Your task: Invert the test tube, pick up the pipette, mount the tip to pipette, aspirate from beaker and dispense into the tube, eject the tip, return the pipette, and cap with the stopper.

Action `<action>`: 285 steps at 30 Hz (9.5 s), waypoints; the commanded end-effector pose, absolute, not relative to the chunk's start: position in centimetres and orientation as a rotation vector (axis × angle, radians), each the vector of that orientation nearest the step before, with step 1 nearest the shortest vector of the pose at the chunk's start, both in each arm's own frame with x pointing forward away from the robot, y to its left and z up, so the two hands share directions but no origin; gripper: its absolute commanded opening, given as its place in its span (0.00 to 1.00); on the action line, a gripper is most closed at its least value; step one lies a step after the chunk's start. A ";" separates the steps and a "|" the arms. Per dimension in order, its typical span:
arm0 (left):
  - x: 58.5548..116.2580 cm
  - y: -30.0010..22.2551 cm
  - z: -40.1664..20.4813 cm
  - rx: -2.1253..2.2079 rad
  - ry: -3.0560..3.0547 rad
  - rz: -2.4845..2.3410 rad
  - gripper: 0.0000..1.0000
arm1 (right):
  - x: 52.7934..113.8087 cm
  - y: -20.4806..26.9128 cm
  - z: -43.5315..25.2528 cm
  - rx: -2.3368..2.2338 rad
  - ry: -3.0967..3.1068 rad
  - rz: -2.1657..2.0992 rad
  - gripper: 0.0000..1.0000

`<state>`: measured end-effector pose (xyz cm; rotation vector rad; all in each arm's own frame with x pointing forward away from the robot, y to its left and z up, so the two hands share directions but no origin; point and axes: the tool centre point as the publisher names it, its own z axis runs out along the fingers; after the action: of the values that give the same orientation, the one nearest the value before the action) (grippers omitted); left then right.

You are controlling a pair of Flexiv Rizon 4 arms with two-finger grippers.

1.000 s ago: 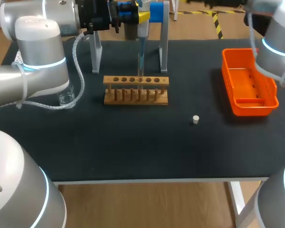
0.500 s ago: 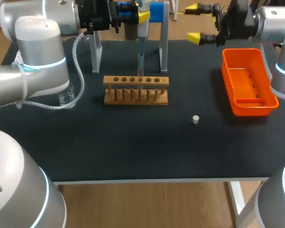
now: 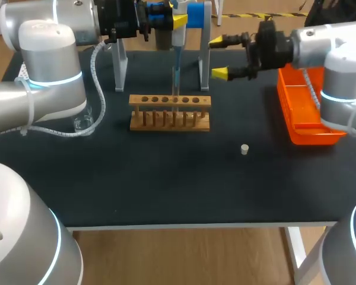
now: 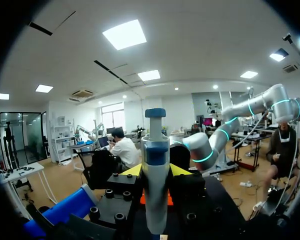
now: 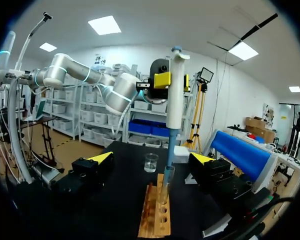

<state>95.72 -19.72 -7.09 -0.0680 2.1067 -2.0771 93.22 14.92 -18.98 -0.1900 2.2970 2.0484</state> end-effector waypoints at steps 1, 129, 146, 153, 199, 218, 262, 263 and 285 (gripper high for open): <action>95.7 -19.8 -7.1 -0.072 2.103 -2.076 0.00 | 94.4 16.7 -21.1 -0.199 2.358 2.025 1.00; 95.5 -19.9 -6.5 -0.064 2.109 -2.061 0.00 | 98.0 25.4 -30.3 -0.171 2.650 1.540 1.00; 95.3 -20.5 -4.5 -0.035 2.134 -2.022 0.00 | 98.0 25.4 -30.3 -0.171 2.650 1.540 1.00; 95.3 -20.6 -3.8 -0.025 2.145 -2.009 0.00 | 98.0 25.4 -30.3 -0.171 2.650 1.540 1.00; 93.8 -21.9 1.0 0.020 2.175 -1.895 0.00 | 98.0 25.4 -30.3 -0.171 2.650 1.540 1.00; 80.2 -15.4 -3.9 -0.157 2.126 -1.814 0.00 | 98.0 25.4 -30.3 -0.171 2.650 1.540 1.00; 79.9 -20.9 -11.4 -0.072 2.104 -2.066 0.00 | 98.0 25.4 -30.3 -0.171 2.650 1.540 1.00; 79.9 -20.9 -11.4 -0.073 2.105 -2.066 0.00 | 98.0 25.4 -30.3 -0.171 2.650 1.540 1.00; 79.8 -20.8 -11.4 -0.073 2.102 -2.064 0.00 | 96.9 18.6 -27.8 -0.087 2.589 1.676 1.00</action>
<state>79.90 -20.66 -11.31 -0.0680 2.1091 -2.0655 98.13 21.76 -29.05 -0.0876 2.6156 1.6534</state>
